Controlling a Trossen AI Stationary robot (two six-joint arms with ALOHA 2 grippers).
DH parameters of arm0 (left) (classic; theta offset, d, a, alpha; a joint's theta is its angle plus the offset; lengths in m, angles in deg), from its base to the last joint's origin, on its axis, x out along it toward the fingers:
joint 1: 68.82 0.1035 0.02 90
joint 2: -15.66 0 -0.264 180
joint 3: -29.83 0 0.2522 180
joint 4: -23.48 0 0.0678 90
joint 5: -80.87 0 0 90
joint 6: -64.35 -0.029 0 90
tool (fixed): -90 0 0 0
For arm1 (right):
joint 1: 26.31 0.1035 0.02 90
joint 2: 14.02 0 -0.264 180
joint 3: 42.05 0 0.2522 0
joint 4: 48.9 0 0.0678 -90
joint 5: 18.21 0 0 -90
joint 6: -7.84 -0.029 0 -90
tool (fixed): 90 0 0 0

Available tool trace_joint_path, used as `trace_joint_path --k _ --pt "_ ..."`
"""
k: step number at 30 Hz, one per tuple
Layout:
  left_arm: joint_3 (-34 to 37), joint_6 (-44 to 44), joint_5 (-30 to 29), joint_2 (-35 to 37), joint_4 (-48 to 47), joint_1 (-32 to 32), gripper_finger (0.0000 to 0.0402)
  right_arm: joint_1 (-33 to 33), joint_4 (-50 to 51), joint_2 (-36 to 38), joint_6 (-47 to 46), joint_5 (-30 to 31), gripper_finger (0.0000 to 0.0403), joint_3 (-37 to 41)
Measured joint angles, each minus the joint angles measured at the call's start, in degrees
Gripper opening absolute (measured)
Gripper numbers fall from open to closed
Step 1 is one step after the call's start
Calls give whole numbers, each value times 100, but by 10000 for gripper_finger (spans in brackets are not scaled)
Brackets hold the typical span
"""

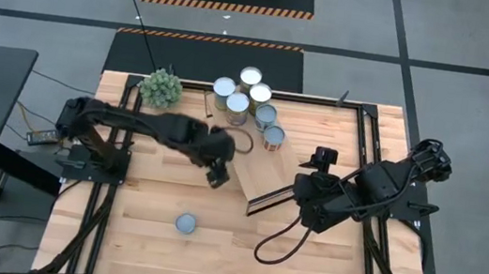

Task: Pick and place cans onto a shelf
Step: Put the small canned peas on the shelf

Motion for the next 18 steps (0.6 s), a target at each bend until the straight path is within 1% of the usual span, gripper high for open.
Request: trace_joint_path --k 4,6,8,11,18 --pt "-531 222 -50 0 114 196 290 19 0 177 -48 -29 373 0" --pt "-681 297 -247 2 323 240 290 24 0 322 -163 -15 373 0" --pt "-707 365 -498 2 554 272 291 24 0 479 -277 70 373 0" --pt "-706 371 -692 -73 787 331 291 22 0 716 -416 270 373 0" --pt "-703 381 -1039 -269 676 543 292 23 0 1170 -627 537 373 0"
